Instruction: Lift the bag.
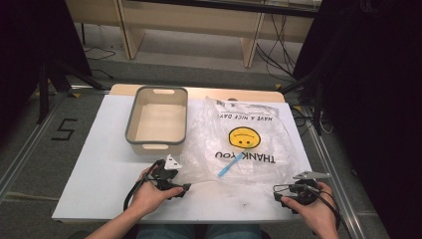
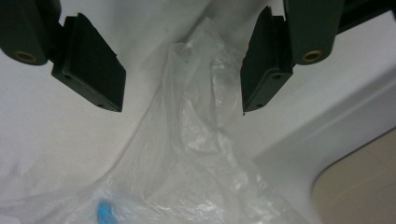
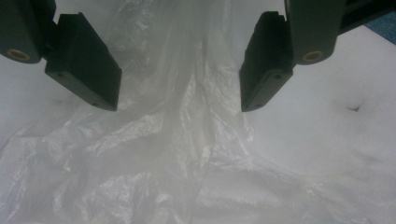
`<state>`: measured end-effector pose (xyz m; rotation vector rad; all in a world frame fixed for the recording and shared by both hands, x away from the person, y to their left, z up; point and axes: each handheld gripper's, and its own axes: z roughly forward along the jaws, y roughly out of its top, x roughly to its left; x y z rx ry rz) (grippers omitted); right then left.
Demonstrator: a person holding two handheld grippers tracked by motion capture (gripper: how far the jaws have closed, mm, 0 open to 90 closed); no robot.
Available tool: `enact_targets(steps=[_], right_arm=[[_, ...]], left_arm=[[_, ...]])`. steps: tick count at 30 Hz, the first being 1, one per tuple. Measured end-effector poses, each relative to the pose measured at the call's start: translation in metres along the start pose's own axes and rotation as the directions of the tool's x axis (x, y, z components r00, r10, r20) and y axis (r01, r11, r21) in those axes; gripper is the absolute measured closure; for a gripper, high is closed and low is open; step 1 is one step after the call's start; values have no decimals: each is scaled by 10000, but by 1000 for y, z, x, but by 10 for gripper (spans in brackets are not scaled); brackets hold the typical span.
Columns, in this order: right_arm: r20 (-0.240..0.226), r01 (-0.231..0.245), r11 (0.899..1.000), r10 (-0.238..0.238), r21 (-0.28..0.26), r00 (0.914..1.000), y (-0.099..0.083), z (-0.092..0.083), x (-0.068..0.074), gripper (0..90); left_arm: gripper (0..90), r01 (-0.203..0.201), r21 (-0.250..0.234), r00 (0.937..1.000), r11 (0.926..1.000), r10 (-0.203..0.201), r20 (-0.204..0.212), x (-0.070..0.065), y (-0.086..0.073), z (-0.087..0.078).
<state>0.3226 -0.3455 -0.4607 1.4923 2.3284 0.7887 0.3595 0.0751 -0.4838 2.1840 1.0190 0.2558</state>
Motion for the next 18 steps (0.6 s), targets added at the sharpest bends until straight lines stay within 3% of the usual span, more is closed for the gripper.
enact_targets(steps=[4,9,13,18], right_arm=[[-46,54,9998,-53,191,10000,-2,3,-1,322],[114,244,9983,-251,520,9996,-4,6,-3,318],[305,271,9987,-284,439,9991,-3,6,-6,319],[537,320,9992,-333,252,9980,-1,4,-8,311]], left_arm=[[318,-214,203,9997,9996,211,153,-1,0,5],[365,-393,285,9992,9988,391,62,-1,0,4],[437,-880,435,9958,9952,890,-232,-3,1,4],[492,-1036,492,9941,9934,1050,-279,-6,2,4]])
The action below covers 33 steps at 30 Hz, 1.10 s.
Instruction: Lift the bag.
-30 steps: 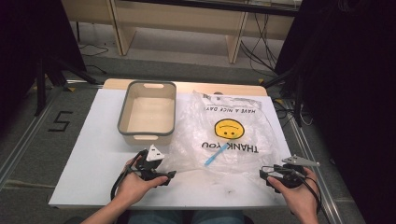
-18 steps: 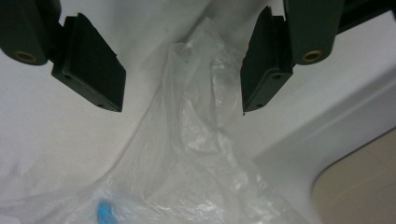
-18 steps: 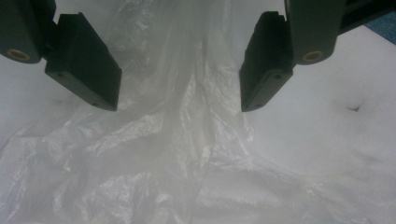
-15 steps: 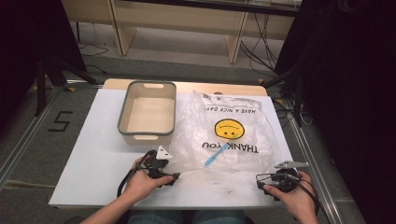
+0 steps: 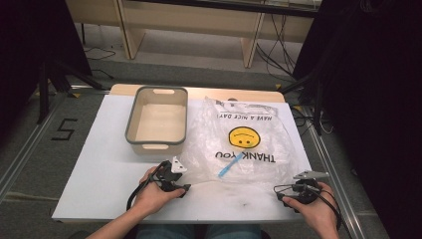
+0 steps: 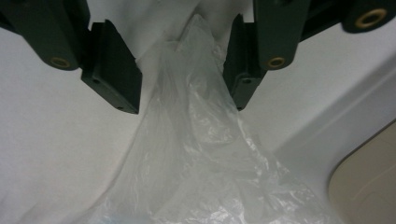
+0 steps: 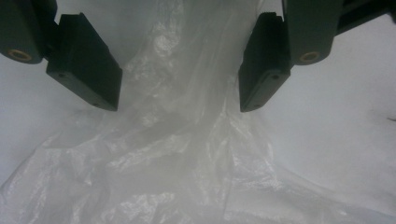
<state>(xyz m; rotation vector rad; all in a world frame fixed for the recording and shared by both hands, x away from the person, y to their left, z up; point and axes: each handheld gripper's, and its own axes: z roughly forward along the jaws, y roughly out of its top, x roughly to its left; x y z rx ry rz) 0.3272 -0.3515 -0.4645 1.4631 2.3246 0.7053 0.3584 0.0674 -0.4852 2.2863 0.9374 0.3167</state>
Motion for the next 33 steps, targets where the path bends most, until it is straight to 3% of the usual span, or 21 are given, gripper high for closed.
enact_targets(steps=[7,11,17,21,26,33], right_arm=[[-80,-56,9999,57,157,10000,-4,3,-4,330],[122,346,9990,-350,280,9993,-4,2,-1,405],[-88,830,9956,-827,427,9965,-2,1,6,605],[-264,841,9954,-830,449,9962,-2,1,7,707],[-457,847,9959,-832,330,9955,-2,2,7,864],[-507,778,9965,-761,319,9958,-1,0,7,900]], left_arm=[[627,143,-94,9999,9999,-143,-13,-1,1,0],[707,-14,-144,9999,9999,12,-129,-6,0,1],[822,-293,-247,9991,9993,285,-303,-14,-1,1],[880,-377,-257,9988,9990,369,-314,-16,-2,1],[894,-581,-505,9979,9970,566,-311,-15,-3,0],[895,-676,-983,9965,9929,624,-552,-12,1,-12]])
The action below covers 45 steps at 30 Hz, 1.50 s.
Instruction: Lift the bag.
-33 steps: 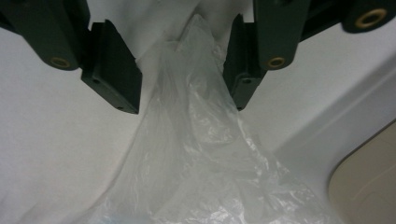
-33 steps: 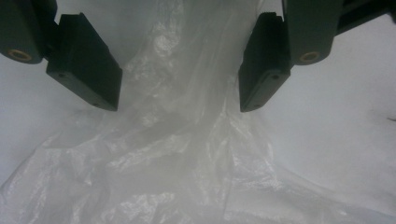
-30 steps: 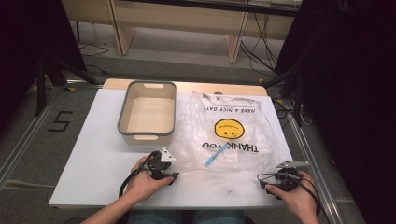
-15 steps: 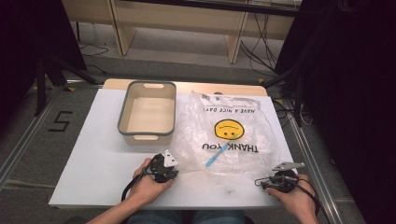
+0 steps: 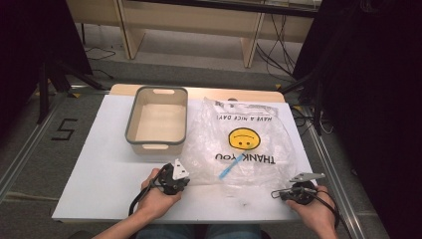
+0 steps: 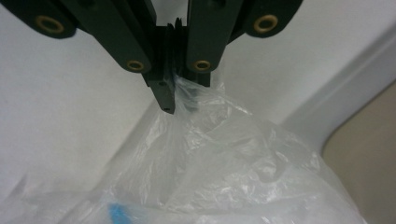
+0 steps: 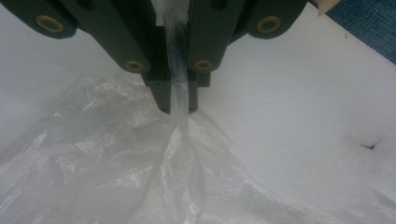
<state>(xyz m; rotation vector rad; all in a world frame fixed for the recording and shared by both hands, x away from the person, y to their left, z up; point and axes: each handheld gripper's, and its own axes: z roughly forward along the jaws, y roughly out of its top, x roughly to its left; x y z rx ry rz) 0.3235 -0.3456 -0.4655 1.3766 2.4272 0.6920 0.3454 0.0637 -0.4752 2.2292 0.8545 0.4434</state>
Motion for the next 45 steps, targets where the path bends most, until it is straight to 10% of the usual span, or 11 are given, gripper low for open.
enact_targets(steps=[27,45], right_arm=[[1057,-32,9854,214,-1701,9942,9,-30,-7,900],[1522,-351,9408,912,-3371,9841,13,-47,-7,900]], left_arm=[[895,-278,-1316,9950,9909,148,-989,14,16,-28],[896,-322,-2048,9928,9783,76,-1196,18,26,-38]])
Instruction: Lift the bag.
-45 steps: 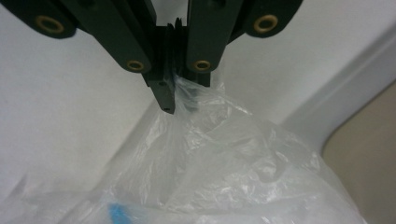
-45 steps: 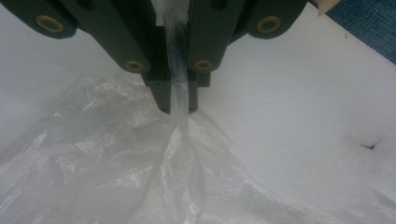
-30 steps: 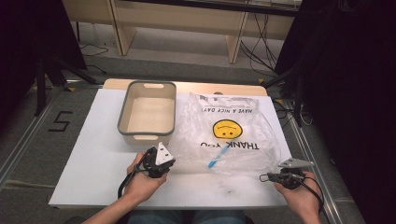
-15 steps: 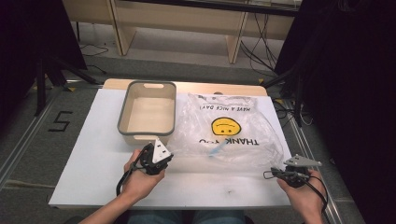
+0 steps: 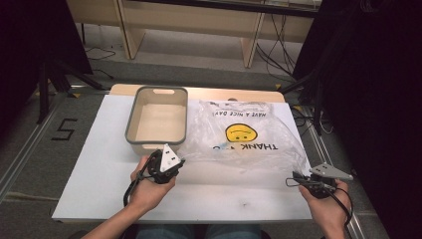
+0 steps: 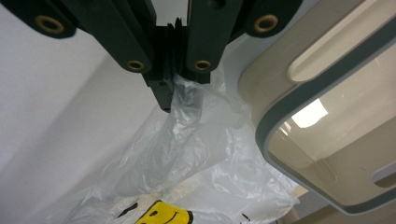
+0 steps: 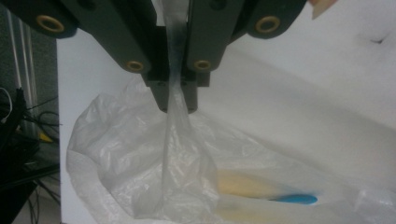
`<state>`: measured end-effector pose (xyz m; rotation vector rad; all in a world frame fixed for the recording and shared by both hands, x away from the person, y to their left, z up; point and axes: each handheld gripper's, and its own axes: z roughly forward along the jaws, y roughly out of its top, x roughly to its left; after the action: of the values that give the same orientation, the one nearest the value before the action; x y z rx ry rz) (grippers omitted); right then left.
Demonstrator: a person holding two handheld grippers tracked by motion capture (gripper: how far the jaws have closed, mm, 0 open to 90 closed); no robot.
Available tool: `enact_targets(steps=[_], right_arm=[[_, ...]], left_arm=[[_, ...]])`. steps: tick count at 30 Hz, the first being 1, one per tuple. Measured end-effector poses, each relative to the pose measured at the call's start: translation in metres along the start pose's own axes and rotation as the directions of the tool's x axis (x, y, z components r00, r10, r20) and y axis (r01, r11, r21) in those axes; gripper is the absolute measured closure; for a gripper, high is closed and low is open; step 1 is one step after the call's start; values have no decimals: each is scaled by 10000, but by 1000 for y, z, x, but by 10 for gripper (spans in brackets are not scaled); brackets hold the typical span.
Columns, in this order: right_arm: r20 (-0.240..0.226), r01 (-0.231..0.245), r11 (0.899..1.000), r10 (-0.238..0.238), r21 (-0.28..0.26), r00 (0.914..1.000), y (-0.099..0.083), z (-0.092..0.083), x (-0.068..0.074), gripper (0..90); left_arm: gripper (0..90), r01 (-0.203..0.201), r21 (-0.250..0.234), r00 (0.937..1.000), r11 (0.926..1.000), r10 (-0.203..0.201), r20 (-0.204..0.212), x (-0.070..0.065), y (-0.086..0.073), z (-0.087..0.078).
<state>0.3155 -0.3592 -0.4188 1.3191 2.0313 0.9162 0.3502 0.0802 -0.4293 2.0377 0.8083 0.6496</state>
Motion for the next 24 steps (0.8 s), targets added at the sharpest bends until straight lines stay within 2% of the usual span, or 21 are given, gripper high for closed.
enact_targets(steps=[4,12,24], right_arm=[[159,-248,9991,254,-334,9996,1,-4,-2,900],[480,-450,9941,499,-983,9976,3,-11,-5,900],[901,-438,9802,622,-1930,9940,12,-25,-6,900]], left_arm=[[896,-6,-153,10000,9999,6,21,-1,4,1],[895,-78,-410,10000,9991,80,39,-2,12,2],[895,-111,-980,9999,9951,109,-33,0,30,-5]])
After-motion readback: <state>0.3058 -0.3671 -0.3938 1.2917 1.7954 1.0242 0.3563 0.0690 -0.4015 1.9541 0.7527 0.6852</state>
